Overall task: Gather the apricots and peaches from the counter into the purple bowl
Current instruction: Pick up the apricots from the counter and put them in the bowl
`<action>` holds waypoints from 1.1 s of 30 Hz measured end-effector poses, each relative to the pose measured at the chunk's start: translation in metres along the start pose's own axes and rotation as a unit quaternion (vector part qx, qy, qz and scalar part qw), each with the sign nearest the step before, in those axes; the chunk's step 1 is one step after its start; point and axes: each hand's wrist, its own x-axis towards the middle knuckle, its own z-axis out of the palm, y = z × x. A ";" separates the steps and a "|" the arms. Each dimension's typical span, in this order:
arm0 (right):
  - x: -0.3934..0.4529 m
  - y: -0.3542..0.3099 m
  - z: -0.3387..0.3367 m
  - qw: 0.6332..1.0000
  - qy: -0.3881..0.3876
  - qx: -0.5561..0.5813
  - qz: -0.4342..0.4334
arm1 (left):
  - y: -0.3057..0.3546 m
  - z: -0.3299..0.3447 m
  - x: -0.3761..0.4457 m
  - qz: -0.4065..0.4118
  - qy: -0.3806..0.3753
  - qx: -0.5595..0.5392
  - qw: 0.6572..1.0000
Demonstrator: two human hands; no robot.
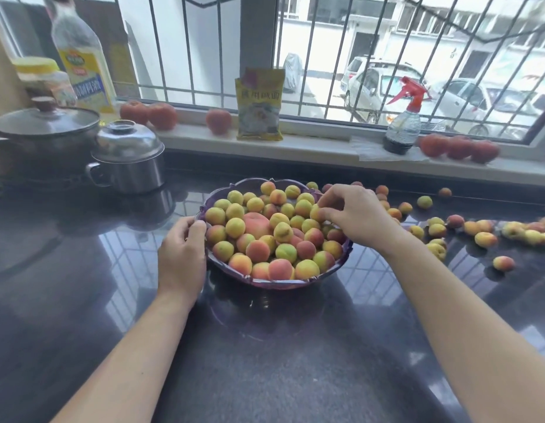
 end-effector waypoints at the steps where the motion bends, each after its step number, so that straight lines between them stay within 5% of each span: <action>1: -0.001 0.000 0.000 1.000 0.003 0.002 -0.001 | 0.000 0.000 0.000 0.000 0.001 -0.001 1.000; 6: -0.004 0.007 0.007 0.999 0.030 0.009 -0.019 | 0.001 -0.001 -0.001 -0.001 -0.002 -0.011 1.000; 12: -0.019 0.033 0.011 0.955 0.248 0.148 0.067 | -0.001 0.000 0.002 -0.011 -0.007 -0.023 1.000; 17: -0.026 0.034 0.029 0.942 0.114 0.247 0.198 | 0.001 0.001 0.002 -0.008 -0.005 -0.028 1.000; 24: -0.009 0.009 0.045 0.958 0.153 0.177 0.167 | 0.001 -0.005 0.008 -0.034 0.056 -0.080 0.995; 30: 0.030 0.001 0.054 0.974 0.027 0.192 0.113 | 0.001 -0.021 0.024 -0.059 0.146 -0.159 0.975; 33: 0.059 0.017 0.047 0.995 0.079 0.042 0.047 | -0.004 -0.022 0.027 -0.050 0.146 -0.168 0.974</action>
